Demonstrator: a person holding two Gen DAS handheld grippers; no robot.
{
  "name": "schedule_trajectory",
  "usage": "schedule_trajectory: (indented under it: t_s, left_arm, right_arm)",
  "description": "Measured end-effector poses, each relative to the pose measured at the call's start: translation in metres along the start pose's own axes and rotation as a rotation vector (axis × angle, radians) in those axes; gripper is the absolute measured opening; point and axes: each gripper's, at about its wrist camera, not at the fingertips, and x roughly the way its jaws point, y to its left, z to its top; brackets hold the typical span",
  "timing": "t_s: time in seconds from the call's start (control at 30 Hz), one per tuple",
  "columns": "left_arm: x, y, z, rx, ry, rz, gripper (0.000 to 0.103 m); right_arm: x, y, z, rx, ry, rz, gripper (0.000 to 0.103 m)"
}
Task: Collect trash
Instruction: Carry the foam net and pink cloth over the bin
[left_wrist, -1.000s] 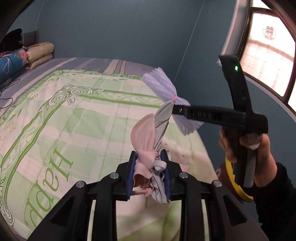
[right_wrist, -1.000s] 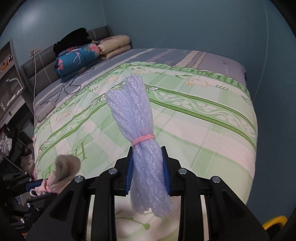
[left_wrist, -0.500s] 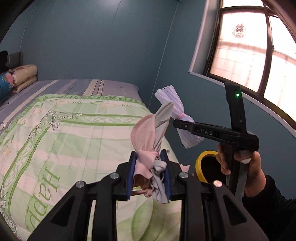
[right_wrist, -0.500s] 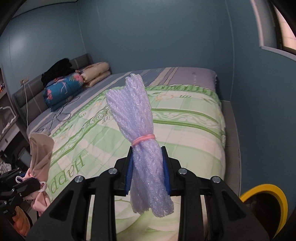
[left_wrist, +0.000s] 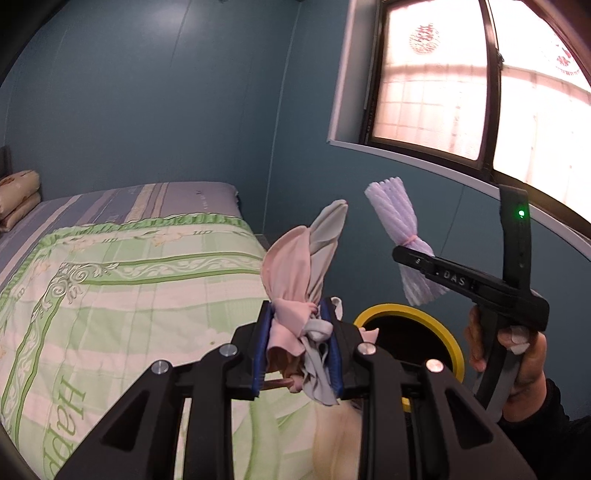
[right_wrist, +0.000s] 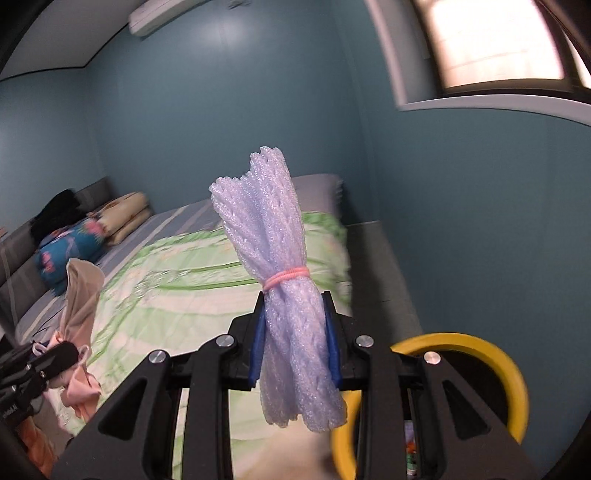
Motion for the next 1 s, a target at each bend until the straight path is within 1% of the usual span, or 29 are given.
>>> schedule_trajectory:
  t_s: [0.1,0.17,0.3,0.4,0.5,0.6,0.73,0.83,1.0]
  left_arm:
    - [0.015,-0.026,0.004,0.034,0.01,-0.03,0.025]
    - [0.025,-0.041,0.007,0.051,0.015,-0.047,0.025]
    - [0.042,-0.067,0.01,0.086,0.016,-0.074,0.025]
    - [0.055,-0.088,0.012,0.105,0.017,-0.096,0.025]
    - [0.064,-0.107,0.013,0.131,0.013,-0.099,0.025]
    - [0.074,-0.12,0.013,0.138,0.026,-0.116,0.025]
    - [0.092,-0.135,0.011,0.142,0.048,-0.123,0.025]
    - [0.109,-0.141,0.007,0.135,0.08,-0.117,0.025]
    - [0.144,-0.147,-0.005,0.123,0.142,-0.117,0.025]
  right_arm:
    - [-0.01,-0.027,-0.007,0.045,0.008,-0.026,0.026]
    - [-0.019,-0.044,-0.012,0.066,-0.001,-0.065,0.026]
    - [-0.031,-0.075,-0.018,0.109,-0.014,-0.107,0.026]
    - [-0.039,-0.091,-0.022,0.137,-0.026,-0.136,0.026]
    - [-0.049,-0.109,-0.027,0.163,-0.037,-0.168,0.026]
    - [-0.052,-0.119,-0.032,0.182,-0.039,-0.199,0.026]
    - [-0.05,-0.131,-0.042,0.214,-0.017,-0.214,0.026]
    - [-0.04,-0.142,-0.049,0.241,0.018,-0.21,0.026]
    - [-0.026,-0.145,-0.068,0.273,0.082,-0.2,0.027]
